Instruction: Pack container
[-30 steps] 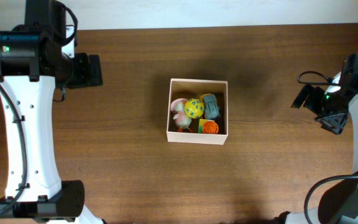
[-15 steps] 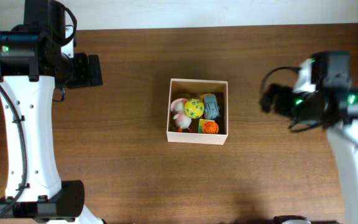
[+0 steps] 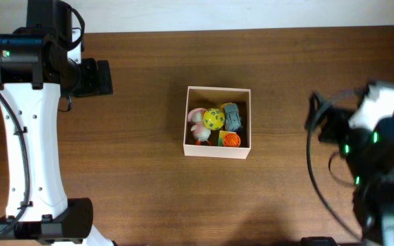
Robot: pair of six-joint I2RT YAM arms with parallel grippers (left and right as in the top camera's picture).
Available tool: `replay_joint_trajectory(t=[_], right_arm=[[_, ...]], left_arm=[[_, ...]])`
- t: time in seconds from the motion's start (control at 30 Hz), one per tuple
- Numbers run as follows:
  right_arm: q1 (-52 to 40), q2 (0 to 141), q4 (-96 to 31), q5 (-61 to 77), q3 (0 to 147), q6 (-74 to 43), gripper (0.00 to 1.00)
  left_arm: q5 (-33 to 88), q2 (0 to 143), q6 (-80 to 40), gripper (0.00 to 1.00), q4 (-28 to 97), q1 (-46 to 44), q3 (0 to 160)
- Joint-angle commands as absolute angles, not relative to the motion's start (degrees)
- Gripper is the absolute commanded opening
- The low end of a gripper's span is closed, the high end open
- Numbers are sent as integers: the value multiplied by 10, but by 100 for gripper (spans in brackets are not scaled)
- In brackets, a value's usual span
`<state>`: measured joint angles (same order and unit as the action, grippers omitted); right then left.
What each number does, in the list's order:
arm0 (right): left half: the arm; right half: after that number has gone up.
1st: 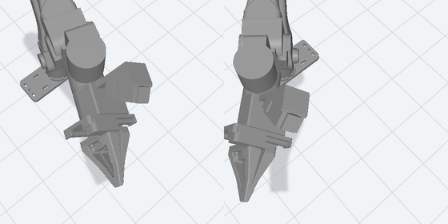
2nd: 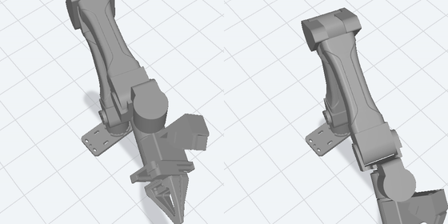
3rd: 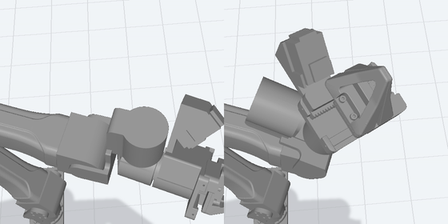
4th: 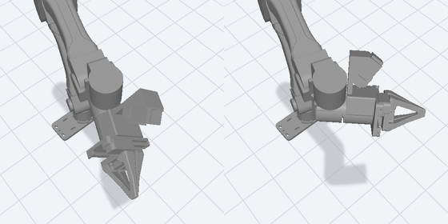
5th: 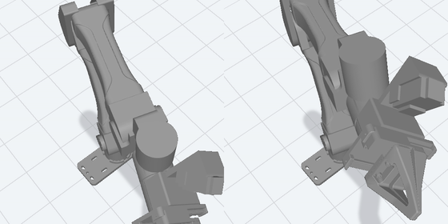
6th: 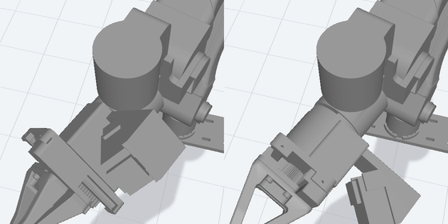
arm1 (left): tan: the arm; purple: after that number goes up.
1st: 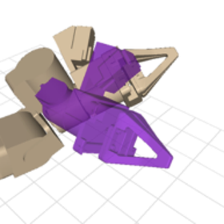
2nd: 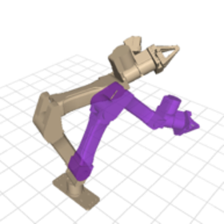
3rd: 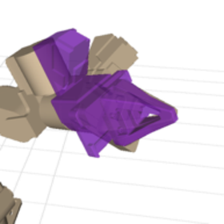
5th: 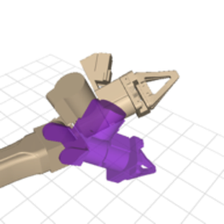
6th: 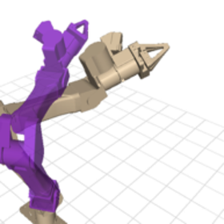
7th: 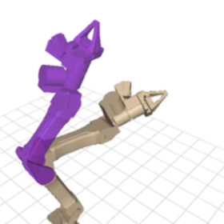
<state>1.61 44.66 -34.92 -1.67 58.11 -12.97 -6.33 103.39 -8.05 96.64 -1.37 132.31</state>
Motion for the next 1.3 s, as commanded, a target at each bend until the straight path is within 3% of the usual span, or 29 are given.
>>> replay_joint_trajectory(t=[0.0, 0.23, 0.5, 1.27], right_arm=[[52, 342, -338, -32, 455, -122, 99], [68, 149, -332, -58, 275, -122, 99], [68, 23, -336, -35, 142, -123, 99], [68, 2, -336, -18, 87, -124, 99]], left_arm=[[-67, 1033, -88, 99, 967, -12, 1326], [-67, 1033, -88, 99, 967, -12, 1326], [-67, 1033, -88, 99, 967, -12, 1326], [-67, 1033, -88, 99, 967, -12, 1326]])
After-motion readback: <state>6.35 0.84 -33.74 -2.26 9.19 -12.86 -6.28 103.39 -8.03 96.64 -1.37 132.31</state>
